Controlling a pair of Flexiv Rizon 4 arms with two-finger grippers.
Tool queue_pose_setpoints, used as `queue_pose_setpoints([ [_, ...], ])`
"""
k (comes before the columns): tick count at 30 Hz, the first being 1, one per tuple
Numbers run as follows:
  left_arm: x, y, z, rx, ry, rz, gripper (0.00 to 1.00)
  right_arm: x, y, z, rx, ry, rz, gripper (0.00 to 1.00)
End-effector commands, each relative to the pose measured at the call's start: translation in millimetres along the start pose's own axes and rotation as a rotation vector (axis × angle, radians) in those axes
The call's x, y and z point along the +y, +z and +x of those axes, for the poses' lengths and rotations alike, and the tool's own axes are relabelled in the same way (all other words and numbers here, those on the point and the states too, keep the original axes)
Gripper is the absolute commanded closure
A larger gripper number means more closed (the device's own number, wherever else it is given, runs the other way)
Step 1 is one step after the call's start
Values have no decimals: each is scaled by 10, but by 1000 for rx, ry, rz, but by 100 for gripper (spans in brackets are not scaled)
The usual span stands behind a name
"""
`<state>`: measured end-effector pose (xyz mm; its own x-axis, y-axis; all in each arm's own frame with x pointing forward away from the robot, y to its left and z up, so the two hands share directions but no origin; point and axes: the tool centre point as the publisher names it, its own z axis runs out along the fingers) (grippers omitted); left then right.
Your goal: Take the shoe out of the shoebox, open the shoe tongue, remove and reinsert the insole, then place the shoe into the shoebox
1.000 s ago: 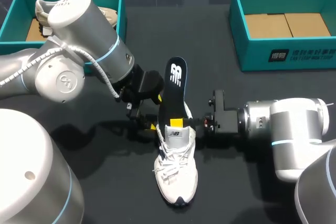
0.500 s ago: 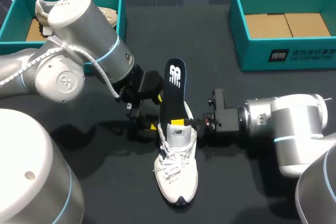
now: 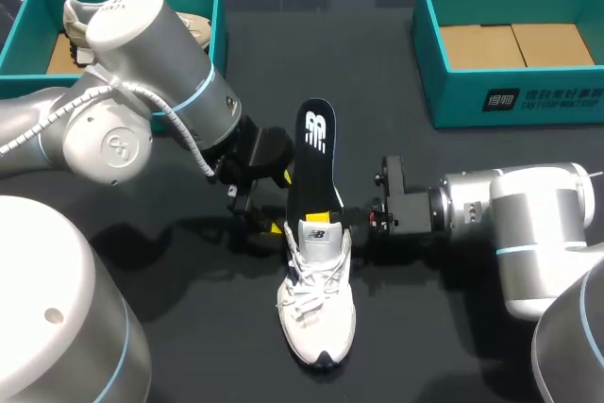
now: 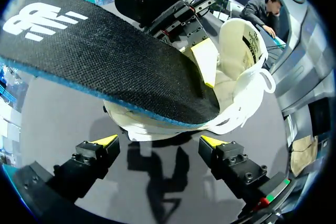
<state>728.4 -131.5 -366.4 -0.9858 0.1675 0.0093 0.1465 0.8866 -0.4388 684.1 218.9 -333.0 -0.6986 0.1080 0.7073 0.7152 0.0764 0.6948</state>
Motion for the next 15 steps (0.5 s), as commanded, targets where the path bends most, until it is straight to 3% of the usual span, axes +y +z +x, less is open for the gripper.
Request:
queue_pose_setpoints([
  [1,0,16,-3,0,1,0,0,74,-24,29,-4,-9,22,69],
  [15,0,16,-3,0,1,0,0,327,-27,-19,11,-47,61,71],
])
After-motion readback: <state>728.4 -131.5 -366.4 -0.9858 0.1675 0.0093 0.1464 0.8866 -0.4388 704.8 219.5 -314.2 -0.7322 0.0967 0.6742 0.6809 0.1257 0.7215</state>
